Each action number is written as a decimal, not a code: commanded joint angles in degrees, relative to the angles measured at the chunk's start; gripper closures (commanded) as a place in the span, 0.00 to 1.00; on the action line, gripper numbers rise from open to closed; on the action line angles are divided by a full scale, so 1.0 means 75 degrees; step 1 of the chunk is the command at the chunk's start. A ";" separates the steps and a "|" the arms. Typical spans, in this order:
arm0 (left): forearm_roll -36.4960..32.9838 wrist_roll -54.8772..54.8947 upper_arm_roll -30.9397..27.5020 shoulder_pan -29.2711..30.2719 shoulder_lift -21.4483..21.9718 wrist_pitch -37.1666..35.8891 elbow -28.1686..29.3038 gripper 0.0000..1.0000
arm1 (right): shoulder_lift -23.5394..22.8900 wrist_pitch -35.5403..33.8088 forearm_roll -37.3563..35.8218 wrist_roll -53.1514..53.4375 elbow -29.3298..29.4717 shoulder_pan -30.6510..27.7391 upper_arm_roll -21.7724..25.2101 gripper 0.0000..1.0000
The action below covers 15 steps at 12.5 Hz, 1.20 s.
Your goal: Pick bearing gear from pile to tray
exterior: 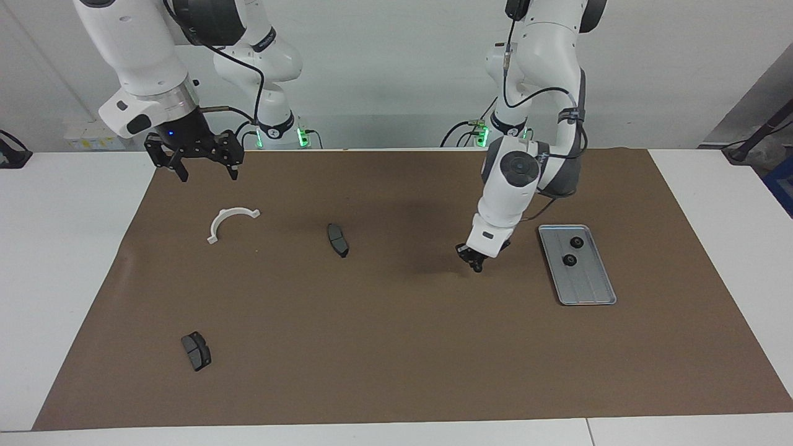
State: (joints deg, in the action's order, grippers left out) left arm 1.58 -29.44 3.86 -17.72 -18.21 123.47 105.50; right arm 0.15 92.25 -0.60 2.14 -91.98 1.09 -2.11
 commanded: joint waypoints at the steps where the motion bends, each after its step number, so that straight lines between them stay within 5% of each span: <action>1: 0.0035 0.1179 0.0060 0.0684 0.0446 -0.0454 0.0264 1.00 | 0.0214 0.0180 -0.0235 -0.0227 -0.0275 -0.0087 -0.0070 0.00; 9: 0.0035 0.4966 0.0036 0.2467 0.1022 -0.0373 0.1390 1.00 | 0.0214 -0.0030 -0.0083 -0.0274 -0.0286 -0.0134 -0.0093 0.00; 15: 0.0035 0.5180 0.0025 0.2562 0.1022 0.0131 0.1776 1.00 | 0.0273 -0.0054 0.0127 -0.0379 -0.0392 -0.0099 -0.0093 0.00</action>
State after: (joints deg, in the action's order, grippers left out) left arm 1.60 8.55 3.92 1.25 -12.49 122.52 116.04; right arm 0.41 91.99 -0.98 1.73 -92.95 1.12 -2.37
